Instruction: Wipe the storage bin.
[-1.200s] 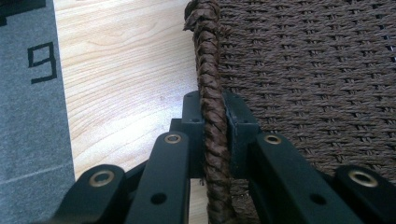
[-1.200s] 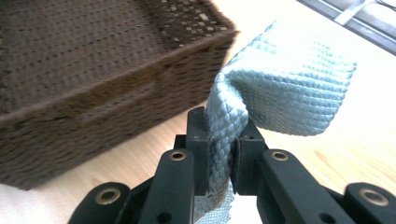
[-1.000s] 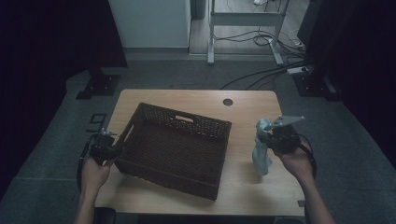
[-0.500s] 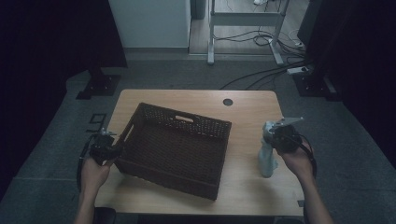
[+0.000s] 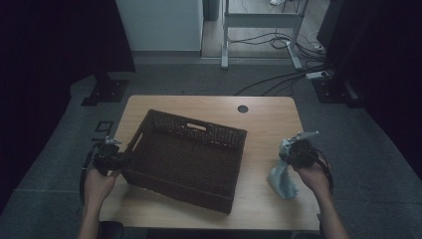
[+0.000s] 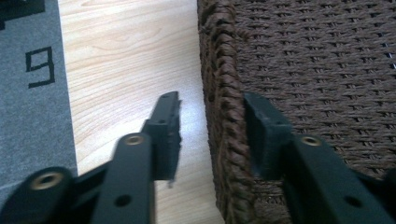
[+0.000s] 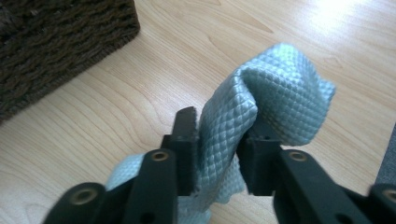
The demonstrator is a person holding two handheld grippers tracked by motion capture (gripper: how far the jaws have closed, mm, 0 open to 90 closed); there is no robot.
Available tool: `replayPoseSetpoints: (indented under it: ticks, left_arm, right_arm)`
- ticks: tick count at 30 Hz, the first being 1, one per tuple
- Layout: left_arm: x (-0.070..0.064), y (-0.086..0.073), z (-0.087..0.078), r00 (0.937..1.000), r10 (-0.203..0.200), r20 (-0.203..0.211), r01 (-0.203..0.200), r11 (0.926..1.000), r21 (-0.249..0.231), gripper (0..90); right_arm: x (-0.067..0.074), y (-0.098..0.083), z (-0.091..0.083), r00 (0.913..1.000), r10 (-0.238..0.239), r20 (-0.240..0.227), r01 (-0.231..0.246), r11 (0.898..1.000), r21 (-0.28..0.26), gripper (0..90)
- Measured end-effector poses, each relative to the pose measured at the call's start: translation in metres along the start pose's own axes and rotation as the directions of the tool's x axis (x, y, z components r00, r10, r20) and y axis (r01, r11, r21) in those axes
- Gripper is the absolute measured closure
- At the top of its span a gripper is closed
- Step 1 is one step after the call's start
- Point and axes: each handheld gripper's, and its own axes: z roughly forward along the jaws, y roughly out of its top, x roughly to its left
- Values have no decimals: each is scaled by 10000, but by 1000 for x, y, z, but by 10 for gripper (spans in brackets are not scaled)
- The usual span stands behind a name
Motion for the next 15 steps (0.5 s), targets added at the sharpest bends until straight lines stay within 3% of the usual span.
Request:
replayPoseSetpoints:
  ticks: [5, 8, 15]
  left_arm:
    - [3, -1, -1, 9999, -112, 80, 114, 9997, -229, 465]
    - [2, -1, -2, 9989, -162, 432, 179, 9990, -400, 367]
    - [-8, 6, -15, 9940, 229, 1073, -143, 9967, -795, 185]
  right_arm:
    - [-2, -4, 2, 9999, 118, -20, -119, 9999, -74, 502]
    - [-3, -5, 0, 9999, 95, -118, -96, 9999, -138, 409]
    - [5, 0, -2, 9993, 11, -372, -34, 9982, -602, 258]
